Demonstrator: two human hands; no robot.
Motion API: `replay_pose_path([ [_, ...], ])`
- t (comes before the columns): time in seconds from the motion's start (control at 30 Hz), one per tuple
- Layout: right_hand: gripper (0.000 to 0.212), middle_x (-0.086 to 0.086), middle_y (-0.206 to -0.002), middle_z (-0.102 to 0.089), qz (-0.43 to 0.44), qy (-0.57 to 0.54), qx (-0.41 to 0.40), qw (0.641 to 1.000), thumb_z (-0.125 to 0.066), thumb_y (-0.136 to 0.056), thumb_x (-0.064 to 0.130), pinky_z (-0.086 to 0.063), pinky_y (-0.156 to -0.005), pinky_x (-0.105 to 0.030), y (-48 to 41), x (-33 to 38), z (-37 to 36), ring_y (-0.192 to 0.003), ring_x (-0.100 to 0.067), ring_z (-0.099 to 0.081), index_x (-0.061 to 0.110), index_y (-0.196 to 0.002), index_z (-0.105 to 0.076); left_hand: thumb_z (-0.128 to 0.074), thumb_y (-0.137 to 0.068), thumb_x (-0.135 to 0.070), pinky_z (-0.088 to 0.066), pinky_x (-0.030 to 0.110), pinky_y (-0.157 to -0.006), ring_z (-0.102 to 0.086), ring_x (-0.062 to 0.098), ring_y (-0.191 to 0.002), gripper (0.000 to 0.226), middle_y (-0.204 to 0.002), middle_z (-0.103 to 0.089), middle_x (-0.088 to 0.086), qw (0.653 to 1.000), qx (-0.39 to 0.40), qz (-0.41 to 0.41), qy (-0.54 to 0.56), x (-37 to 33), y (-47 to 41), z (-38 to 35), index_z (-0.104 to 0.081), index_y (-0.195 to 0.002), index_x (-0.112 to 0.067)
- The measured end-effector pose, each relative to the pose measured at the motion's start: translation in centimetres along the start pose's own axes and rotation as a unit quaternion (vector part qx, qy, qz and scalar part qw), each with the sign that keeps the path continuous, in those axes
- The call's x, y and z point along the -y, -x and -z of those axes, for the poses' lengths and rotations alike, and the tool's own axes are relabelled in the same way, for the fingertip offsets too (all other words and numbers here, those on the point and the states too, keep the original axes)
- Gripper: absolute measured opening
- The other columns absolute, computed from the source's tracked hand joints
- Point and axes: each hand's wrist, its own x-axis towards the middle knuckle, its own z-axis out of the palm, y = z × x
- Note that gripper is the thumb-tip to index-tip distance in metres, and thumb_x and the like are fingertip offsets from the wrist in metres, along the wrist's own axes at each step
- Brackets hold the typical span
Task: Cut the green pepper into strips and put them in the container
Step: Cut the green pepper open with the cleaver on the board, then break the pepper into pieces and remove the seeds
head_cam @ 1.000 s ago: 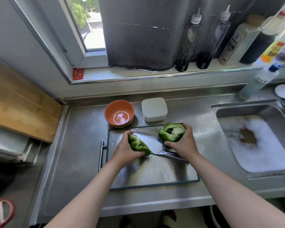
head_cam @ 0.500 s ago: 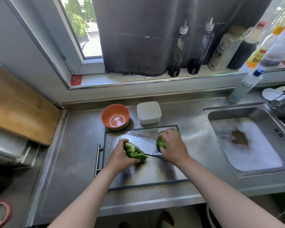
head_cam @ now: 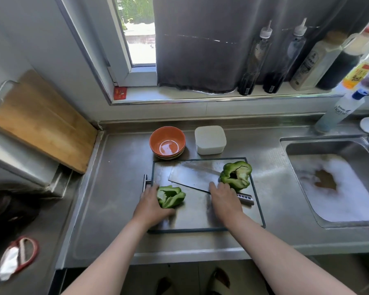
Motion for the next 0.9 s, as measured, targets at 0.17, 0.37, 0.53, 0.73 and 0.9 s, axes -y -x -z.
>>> replay_pose_path([
  [0.17, 0.047, -0.016, -0.133, -0.047, -0.037, -0.004, 0.032, 0.999, -0.044, -0.095, -0.001, -0.046, -0.093, -0.035, 0.3, 1.4, -0.3, -0.119, -0.031, -0.05, 0.008, -0.141, -0.036, -0.083, -0.057, -0.057, -0.038, 0.039, -0.107, -0.034, 0.024, -0.134, 0.11, -0.141, -0.034, 0.002, 0.997, 0.006, -0.021, -0.078, 0.1, 0.3, 0.1, -0.028, -0.145, -0.019],
  [0.37, 0.066, -0.02, -0.136, -0.05, -0.042, 0.004, 0.086, 0.995, -0.055, -0.093, 0.009, -0.045, -0.094, -0.038, 1.0, 2.9, -0.7, -0.12, -0.035, -0.05, 0.008, -0.15, -0.023, -0.076, -0.066, -0.052, -0.04, 0.035, -0.101, -0.039, 0.024, -0.127, 0.086, -0.13, -0.037, 0.002, 0.994, 0.0, -0.062, -0.088, 0.9, 0.3, -0.4, -0.039, -0.136, -0.019],
  [0.53, 0.065, -0.017, -0.134, -0.048, -0.074, -0.121, 0.079, 0.987, -0.061, -0.091, 0.012, -0.051, -0.081, -0.04, 2.1, 3.2, 0.0, -0.112, -0.035, -0.059, 0.011, -0.145, -0.026, -0.08, -0.067, -0.049, -0.037, 0.033, -0.103, -0.041, 0.025, -0.125, 0.085, -0.13, -0.042, 0.006, 0.998, -0.035, -0.04, -0.023, 1.4, -0.3, -0.1, -0.042, -0.135, -0.014],
  [0.73, 0.013, -0.008, -0.094, -0.064, -0.103, -0.291, -0.013, 0.951, -0.047, -0.091, 0.018, -0.049, -0.067, -0.04, 2.5, 0.8, 5.5, -0.08, -0.03, -0.06, 0.017, -0.103, -0.054, -0.082, -0.065, -0.054, -0.04, 0.033, -0.1, -0.044, 0.024, -0.123, 0.089, -0.13, -0.041, 0.005, 0.997, -0.043, -0.06, -0.033, -0.9, -1.6, -0.3, -0.04, -0.132, -0.014],
  [0.9, 0.021, -0.004, -0.08, -0.063, -0.156, -0.37, -0.094, 0.911, -0.045, -0.096, 0.028, -0.054, -0.073, -0.043, 2.9, -2.9, 8.1, -0.078, -0.027, -0.061, 0.017, -0.084, -0.058, -0.073, -0.063, -0.068, -0.034, 0.038, -0.106, -0.039, 0.028, -0.129, 0.097, -0.138, -0.042, 0.007, 0.977, -0.034, -0.046, -0.204, -4.3, -2.2, -0.7, -0.037, -0.136, -0.016],
])
